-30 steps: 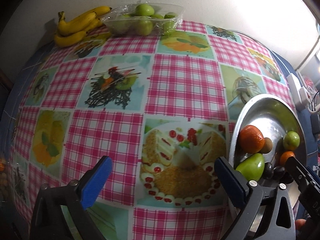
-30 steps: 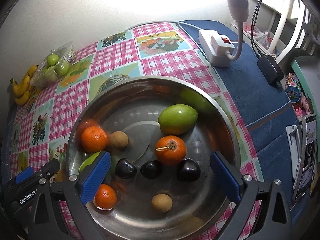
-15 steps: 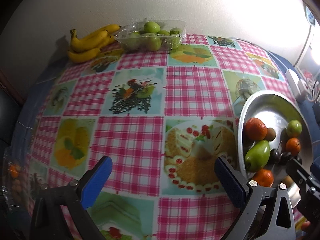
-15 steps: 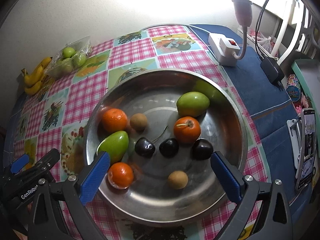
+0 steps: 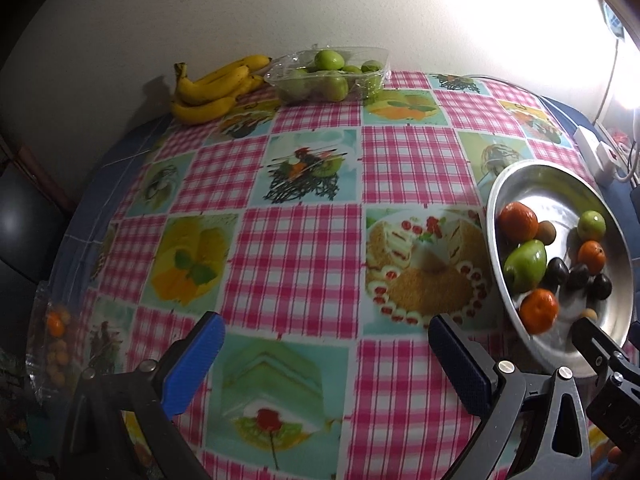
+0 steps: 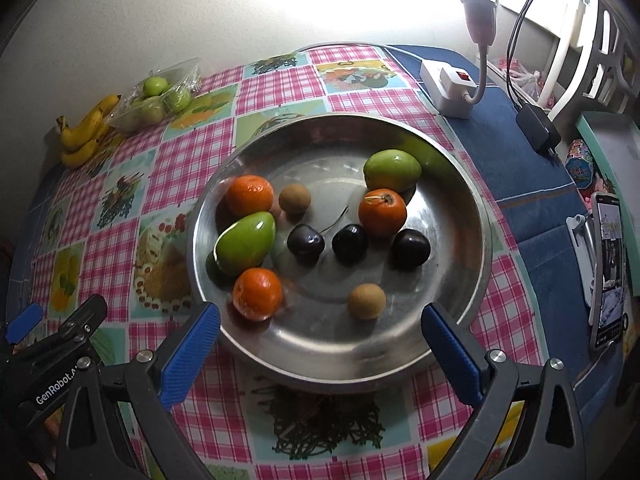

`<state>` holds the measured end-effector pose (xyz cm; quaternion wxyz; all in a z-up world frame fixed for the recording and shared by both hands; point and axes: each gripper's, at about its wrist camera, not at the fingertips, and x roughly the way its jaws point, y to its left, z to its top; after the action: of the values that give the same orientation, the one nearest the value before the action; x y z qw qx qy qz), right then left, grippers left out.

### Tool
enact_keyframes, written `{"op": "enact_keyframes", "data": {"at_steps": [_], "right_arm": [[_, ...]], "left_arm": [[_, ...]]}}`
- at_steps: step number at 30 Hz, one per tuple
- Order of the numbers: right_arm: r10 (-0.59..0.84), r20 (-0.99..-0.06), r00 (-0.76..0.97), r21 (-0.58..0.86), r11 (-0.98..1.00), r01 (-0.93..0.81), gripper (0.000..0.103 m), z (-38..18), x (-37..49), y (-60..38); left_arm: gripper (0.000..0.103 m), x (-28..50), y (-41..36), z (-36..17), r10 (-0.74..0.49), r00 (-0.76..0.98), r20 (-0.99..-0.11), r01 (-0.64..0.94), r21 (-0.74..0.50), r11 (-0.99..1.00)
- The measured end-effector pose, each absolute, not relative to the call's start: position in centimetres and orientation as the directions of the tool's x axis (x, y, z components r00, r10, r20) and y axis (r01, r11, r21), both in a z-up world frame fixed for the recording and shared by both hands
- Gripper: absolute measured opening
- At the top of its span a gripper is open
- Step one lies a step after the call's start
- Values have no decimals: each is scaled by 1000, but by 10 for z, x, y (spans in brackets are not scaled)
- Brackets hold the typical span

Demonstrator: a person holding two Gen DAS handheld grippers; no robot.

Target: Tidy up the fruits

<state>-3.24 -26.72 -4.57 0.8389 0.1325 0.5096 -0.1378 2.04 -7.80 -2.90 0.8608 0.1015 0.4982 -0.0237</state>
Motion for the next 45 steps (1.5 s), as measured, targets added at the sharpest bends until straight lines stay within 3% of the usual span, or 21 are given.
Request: {"op": "enact_keyframes", "data": {"at_steps": [45], "right_arm": [[-129, -892, 433, 27, 941, 337, 100, -29, -67, -248]], "left_arm": [[103, -19, -57, -11, 89, 492, -866, 120, 169, 978]]}}
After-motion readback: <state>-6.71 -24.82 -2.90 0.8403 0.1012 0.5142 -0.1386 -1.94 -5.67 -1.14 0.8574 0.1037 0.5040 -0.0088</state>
